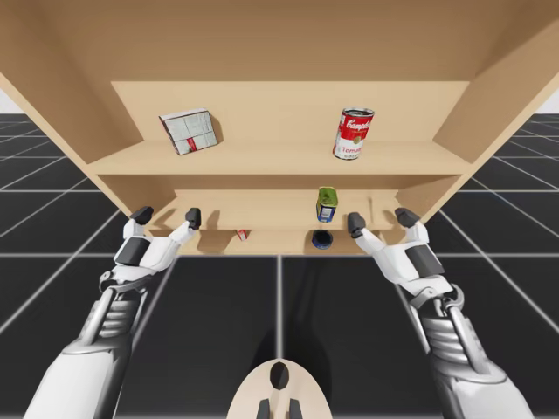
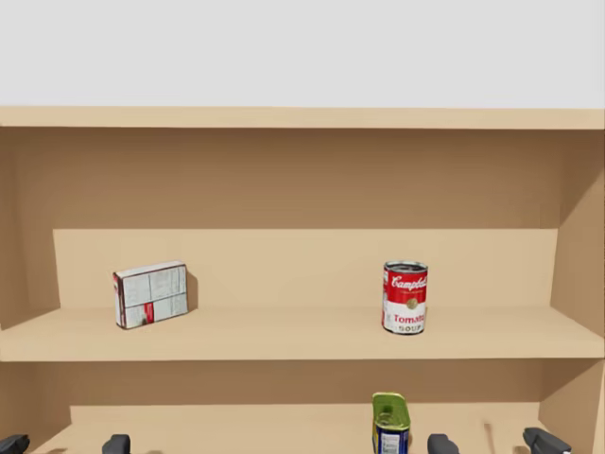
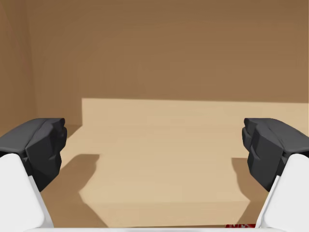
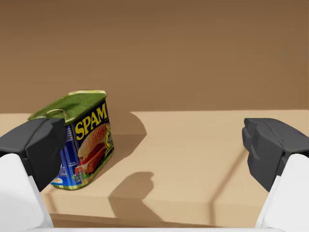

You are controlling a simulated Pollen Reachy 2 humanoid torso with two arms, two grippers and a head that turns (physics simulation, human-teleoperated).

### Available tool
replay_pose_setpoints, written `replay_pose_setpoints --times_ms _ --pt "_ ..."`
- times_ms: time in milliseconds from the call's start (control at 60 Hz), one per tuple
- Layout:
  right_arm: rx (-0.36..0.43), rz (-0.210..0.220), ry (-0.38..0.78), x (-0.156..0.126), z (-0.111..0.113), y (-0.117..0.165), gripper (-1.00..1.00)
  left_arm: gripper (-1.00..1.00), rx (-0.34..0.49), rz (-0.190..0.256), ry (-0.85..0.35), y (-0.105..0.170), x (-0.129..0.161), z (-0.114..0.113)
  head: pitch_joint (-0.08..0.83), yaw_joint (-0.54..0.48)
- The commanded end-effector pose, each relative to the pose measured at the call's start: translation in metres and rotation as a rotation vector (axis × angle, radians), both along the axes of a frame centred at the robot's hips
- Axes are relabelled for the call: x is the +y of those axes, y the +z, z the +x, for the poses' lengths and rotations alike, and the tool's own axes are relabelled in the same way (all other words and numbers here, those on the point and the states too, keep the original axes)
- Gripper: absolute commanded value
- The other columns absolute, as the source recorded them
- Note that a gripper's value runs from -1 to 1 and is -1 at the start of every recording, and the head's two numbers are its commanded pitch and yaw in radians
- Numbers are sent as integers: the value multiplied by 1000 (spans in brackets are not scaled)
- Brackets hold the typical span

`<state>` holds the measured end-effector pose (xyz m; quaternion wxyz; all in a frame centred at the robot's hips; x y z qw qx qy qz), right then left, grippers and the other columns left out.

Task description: Retrieve the soup can from the shelves.

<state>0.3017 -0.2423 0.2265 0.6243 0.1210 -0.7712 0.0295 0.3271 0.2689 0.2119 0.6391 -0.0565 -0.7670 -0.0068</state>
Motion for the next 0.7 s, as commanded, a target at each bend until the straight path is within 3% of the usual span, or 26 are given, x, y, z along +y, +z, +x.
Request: replay_pose_setpoints --times_ms 17,250,533,700 --pt "17 20 -4 3 -1 -3 -1000 -1000 3 -1 3 0 0 0 -4 -21" --pt "27 12 17 3 -1 -2 -1000 -1000 4 -1 1 0 -1 0 36 -39" --pt "24 1 10 2 0 -2 -1000 -1000 0 2 -7 0 -2 -1 111 -230" --pt "-11 -19 14 5 -6 5 -1000 -1000 0 1 -10 0 -3 -2 118 -245"
